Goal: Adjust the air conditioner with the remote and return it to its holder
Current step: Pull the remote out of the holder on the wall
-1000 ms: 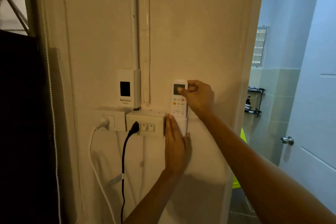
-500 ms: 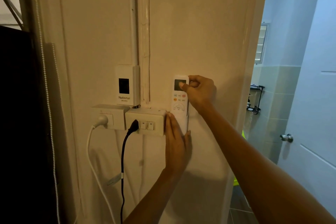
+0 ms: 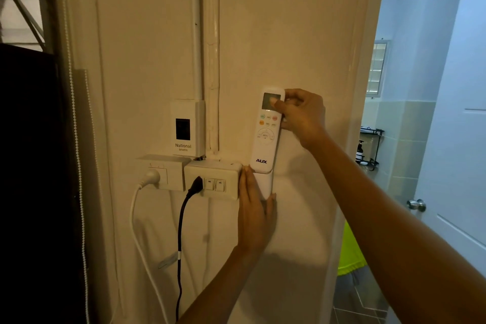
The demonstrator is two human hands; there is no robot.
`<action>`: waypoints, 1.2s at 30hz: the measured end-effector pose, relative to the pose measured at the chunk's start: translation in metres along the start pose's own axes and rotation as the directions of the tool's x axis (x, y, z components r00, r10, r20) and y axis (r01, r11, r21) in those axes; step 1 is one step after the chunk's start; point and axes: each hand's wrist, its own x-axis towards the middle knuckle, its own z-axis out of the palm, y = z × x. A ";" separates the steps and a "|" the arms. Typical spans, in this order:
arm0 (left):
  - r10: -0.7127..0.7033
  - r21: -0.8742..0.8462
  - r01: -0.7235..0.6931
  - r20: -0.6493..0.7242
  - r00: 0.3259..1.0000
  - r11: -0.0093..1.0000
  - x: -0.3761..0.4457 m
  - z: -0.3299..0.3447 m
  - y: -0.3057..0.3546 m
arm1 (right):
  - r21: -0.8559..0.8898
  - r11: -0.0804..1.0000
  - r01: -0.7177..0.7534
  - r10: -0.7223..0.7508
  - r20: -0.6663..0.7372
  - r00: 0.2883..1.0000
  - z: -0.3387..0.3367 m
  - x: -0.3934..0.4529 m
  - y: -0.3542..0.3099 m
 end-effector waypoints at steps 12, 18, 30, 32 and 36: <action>-0.147 -0.381 0.180 0.113 0.983 0.907 0.002 -0.038 0.025 | 0.003 0.989 -0.145 0.143 0.161 0.977 -0.021 -0.017 0.006; -0.274 -0.562 0.320 0.168 0.947 0.763 0.007 -0.070 0.048 | 0.019 0.975 -0.223 0.212 0.241 0.947 -0.016 -0.035 0.003; -0.390 -0.748 0.490 0.330 0.860 0.448 -0.008 -0.110 0.084 | 0.110 0.952 -0.286 0.228 0.367 0.902 -0.030 -0.076 -0.007; -0.349 -0.724 0.488 0.351 0.869 0.487 -0.016 -0.113 0.087 | 0.119 0.950 -0.287 0.224 0.378 0.898 -0.035 -0.083 -0.009; -0.285 -0.675 0.478 0.385 0.878 0.562 -0.032 -0.123 0.094 | 0.124 0.952 -0.280 0.208 0.409 0.888 -0.044 -0.094 -0.010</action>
